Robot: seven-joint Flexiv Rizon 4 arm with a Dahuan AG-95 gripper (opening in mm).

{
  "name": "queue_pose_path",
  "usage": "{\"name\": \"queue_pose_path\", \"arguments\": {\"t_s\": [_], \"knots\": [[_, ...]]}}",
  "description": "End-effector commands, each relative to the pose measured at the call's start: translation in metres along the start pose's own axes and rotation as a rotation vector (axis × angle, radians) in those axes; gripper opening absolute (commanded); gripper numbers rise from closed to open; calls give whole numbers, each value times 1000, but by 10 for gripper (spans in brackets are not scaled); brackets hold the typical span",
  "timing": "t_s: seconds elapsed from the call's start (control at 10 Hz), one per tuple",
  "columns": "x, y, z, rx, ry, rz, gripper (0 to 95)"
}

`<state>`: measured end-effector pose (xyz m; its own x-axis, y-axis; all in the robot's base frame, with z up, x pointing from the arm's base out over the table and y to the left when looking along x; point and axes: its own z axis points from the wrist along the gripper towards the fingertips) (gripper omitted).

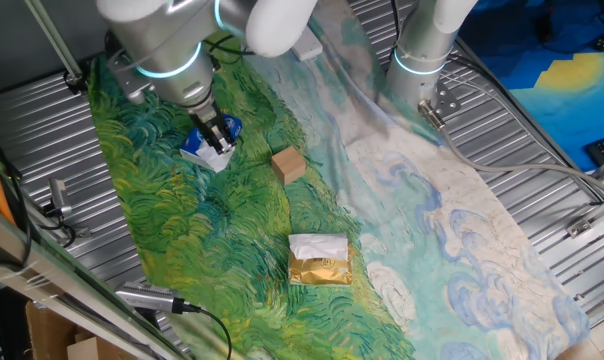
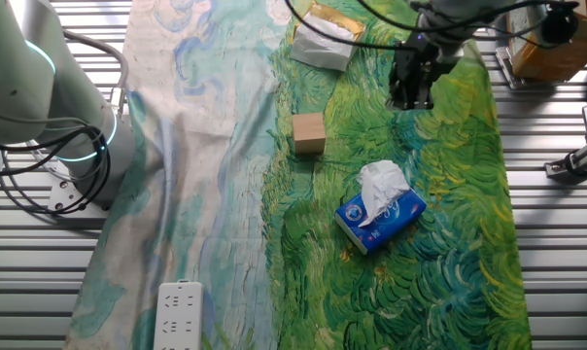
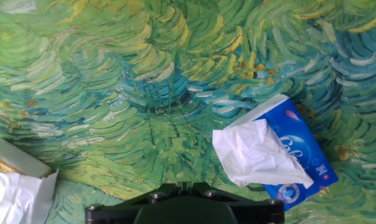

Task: Pick up one small block

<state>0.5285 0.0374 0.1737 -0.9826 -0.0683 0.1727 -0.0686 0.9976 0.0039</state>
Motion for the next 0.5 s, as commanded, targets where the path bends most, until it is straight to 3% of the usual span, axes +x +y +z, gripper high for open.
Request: {"name": "queue_pose_path", "arguments": {"t_s": [0.1,0.4,0.5], "knots": [[2,-1,0,-12,10,-8,0],[2,-1,0,-22,37,-14,0],[2,-1,0,-25,31,-26,0]]}}
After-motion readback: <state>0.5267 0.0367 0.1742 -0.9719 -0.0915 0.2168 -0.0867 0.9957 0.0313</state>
